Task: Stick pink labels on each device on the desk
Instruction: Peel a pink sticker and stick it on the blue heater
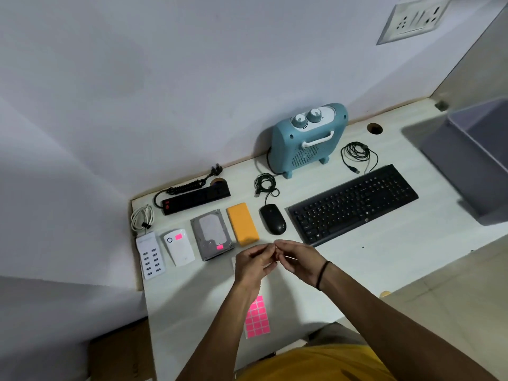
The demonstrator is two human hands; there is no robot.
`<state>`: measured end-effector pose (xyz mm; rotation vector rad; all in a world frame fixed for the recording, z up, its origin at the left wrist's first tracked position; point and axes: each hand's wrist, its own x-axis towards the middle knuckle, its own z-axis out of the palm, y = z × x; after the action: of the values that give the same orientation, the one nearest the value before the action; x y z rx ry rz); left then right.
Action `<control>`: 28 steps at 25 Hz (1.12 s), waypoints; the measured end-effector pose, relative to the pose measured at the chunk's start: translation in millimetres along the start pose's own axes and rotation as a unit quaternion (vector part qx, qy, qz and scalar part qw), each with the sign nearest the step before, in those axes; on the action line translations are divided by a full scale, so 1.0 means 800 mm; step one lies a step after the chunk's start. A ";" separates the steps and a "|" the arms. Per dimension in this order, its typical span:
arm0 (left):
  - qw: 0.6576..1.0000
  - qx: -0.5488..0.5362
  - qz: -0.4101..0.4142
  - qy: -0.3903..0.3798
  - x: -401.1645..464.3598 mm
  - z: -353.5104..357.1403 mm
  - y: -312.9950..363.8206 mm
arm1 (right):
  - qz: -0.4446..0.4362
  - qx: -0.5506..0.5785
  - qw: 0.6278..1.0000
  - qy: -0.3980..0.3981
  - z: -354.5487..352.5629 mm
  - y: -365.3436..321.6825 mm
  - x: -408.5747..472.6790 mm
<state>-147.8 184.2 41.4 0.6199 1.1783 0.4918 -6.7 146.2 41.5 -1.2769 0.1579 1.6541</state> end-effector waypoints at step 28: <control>0.988 0.138 0.015 0.068 0.263 0.243 0.349 | 0.025 -0.365 0.928 0.076 -0.028 -0.598 0.163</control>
<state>92.4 489.9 133.6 0.8538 1.3815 0.4027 375.3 448.1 138.7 -1.9688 -0.3750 1.7178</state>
